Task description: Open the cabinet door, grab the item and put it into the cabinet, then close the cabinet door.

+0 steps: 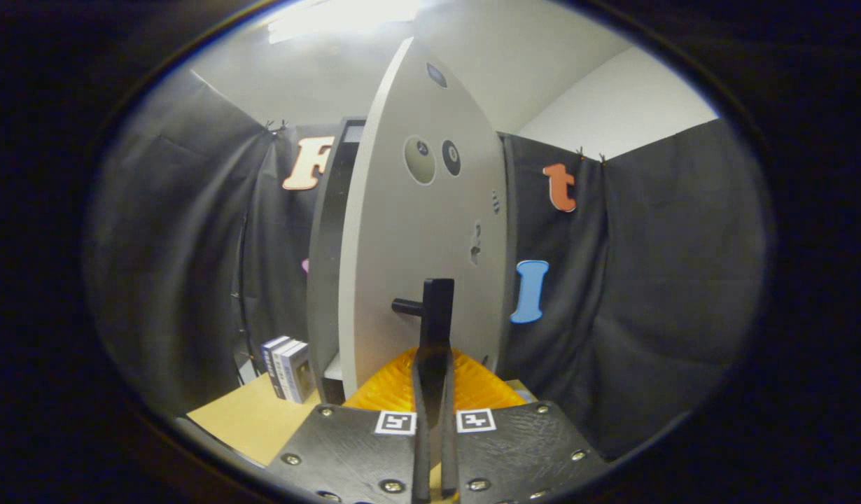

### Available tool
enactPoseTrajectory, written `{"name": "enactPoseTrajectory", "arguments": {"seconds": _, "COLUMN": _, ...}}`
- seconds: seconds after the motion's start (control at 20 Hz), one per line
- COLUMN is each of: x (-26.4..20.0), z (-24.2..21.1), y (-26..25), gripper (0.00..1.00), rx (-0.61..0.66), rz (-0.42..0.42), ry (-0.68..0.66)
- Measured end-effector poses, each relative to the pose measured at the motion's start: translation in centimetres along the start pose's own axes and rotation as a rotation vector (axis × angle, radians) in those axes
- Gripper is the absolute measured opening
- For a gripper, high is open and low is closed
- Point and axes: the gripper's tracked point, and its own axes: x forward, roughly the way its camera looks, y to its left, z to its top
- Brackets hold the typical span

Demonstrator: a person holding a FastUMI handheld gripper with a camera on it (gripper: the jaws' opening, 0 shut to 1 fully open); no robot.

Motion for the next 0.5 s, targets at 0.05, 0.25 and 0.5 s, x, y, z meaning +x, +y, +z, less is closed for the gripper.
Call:
{"name": "enactPoseTrajectory", "arguments": {"seconds": 0.05, "x": -0.7, "z": 0.1, "y": -1.6, "gripper": 0.07, "rx": -0.009, "rz": -0.03, "ry": -0.002}}
{"name": "enactPoseTrajectory", "arguments": {"seconds": 0.25, "x": -1.9, "z": -1.4, "y": -7.7, "gripper": 0.06, "rx": -0.065, "rz": -0.137, "ry": 0.039}}
{"name": "enactPoseTrajectory", "arguments": {"seconds": 0.5, "x": -2.1, "z": -1.7, "y": -11.6, "gripper": 0.01, "rx": -0.008, "rz": -0.171, "ry": 0.036}}
